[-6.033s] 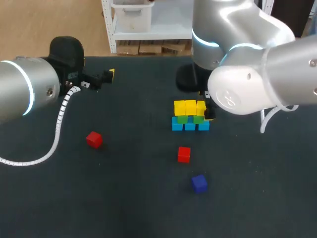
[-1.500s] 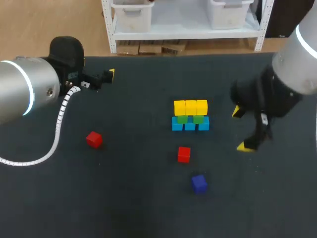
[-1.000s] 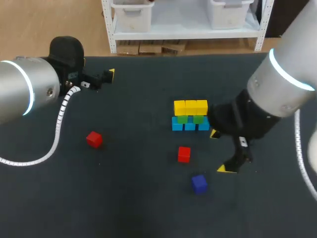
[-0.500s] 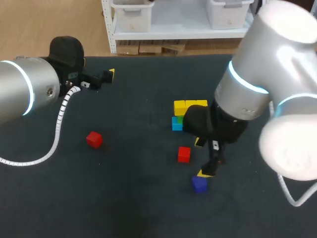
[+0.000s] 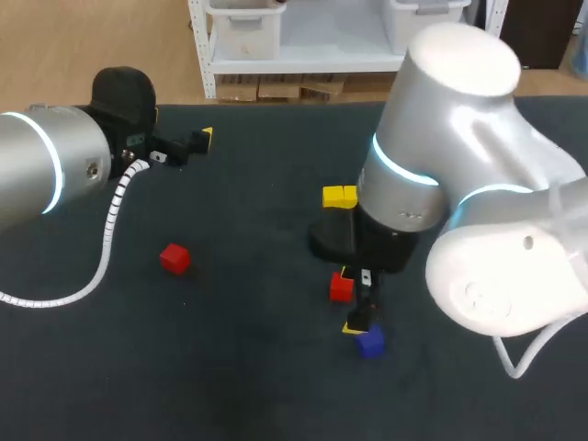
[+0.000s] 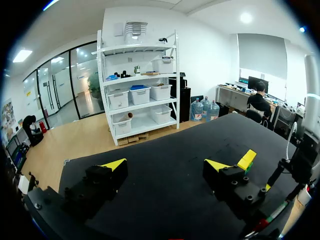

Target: Place the blue cubes, place green cubes on the blue cubes, place the yellow cubes on the green cubes, then place the red cubes on the yellow cubes, and place purple cube on the red cubes.

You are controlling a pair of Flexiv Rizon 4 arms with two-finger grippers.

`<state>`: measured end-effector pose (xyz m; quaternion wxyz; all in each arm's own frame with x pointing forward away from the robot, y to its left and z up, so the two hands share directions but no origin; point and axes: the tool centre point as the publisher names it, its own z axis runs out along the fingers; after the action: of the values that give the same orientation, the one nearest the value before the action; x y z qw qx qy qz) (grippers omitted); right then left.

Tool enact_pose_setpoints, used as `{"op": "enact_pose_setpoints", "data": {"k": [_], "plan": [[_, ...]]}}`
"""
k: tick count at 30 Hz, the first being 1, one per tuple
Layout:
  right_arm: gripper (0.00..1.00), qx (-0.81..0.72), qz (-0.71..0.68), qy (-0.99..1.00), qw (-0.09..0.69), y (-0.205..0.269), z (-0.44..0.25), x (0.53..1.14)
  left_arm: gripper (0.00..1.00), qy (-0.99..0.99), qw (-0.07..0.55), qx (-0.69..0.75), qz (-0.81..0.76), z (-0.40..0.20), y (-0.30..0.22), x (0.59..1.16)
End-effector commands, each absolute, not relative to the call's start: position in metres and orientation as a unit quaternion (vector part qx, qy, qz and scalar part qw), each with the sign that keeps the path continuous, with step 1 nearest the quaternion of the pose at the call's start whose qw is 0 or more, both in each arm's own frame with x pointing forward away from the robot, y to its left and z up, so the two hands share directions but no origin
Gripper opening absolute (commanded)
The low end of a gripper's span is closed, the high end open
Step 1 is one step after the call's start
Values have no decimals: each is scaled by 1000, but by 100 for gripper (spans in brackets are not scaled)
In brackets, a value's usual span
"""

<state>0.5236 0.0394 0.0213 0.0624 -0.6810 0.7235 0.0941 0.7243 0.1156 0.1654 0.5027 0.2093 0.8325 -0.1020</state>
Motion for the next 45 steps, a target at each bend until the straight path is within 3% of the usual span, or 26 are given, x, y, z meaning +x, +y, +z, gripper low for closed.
{"op": "enact_pose_setpoints", "data": {"k": [1, 9, 14, 16, 21, 23, 26, 28, 45], "plan": [[100, -677, 83, 728, 68, 41, 15, 524, 100, 831, 507, 206, -99, 164, 114, 723], [100, -672, 67, 734, 74, 42, 6, 529, 100, 831, 507, 206, -99, 164, 114, 723], [77, -672, 64, 735, 70, 42, 2, 529, 100, 831, 507, 206, -99, 164, 114, 723], [54, -672, 63, 735, 70, 42, 1, 529, 100, 831, 507, 206, -99, 164, 114, 723], [29, -672, 59, 736, 66, 42, -5, 531, 100, 831, 507, 206, -99, 164, 114, 723], [33, -671, 58, 736, 66, 41, -5, 532, 100, 831, 507, 206, -99, 164, 114, 723], [50, -674, 55, 733, 79, 40, 1, 530, 100, 831, 507, 206, -99, 164, 114, 723], [100, -674, 54, 731, 87, 40, 6, 529, 100, 831, 507, 206, -99, 164, 114, 723], [100, -670, 27, 733, 116, 46, -1, 552, 100, 831, 507, 206, -99, 164, 114, 723]]}}
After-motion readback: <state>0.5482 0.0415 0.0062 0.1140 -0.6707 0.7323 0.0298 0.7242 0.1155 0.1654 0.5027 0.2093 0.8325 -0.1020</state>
